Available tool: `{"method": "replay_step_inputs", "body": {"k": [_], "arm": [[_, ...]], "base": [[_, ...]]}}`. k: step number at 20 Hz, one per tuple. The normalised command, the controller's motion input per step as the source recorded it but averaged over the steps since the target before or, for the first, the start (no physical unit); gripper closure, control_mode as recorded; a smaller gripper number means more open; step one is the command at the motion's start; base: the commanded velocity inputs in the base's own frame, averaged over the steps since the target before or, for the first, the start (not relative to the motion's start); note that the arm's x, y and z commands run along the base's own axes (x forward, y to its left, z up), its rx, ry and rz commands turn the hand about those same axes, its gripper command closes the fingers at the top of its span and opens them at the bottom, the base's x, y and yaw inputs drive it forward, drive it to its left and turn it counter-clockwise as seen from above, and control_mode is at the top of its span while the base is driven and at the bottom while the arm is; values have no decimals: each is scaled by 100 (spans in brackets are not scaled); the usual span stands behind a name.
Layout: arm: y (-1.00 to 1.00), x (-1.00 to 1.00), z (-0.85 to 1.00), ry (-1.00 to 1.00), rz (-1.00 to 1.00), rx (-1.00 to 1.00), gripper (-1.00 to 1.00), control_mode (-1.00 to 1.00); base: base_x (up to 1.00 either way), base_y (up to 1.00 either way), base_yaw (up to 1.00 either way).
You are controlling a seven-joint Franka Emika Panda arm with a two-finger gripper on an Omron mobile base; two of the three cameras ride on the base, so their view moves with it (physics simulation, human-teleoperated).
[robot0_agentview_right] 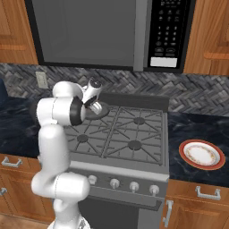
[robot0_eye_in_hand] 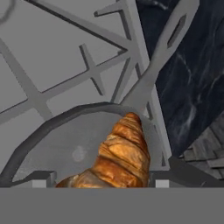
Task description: Pick the croissant and place it on the pan. Then turn on the stove to warm the croissant.
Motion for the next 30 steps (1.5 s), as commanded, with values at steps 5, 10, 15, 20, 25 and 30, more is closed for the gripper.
{"method": "replay_step_inputs", "body": {"k": [5,10,15,20,25,30], "arm": [[0,31,-23,0,0,0,100,-100],[0,27,-24,0,0,0,100,-100],[3,29,-23,0,0,0,100,-100],[5,25,-23,0,0,-1,100,-100],[7,12,-16,0,0,-2,100,-100],[8,4,-4,0,0,-4,-100,-100]], "base": [[0,0,0],[0,0,0],[0,0,0],[0,0,0],[0,0,0],[0,0,0]]}}
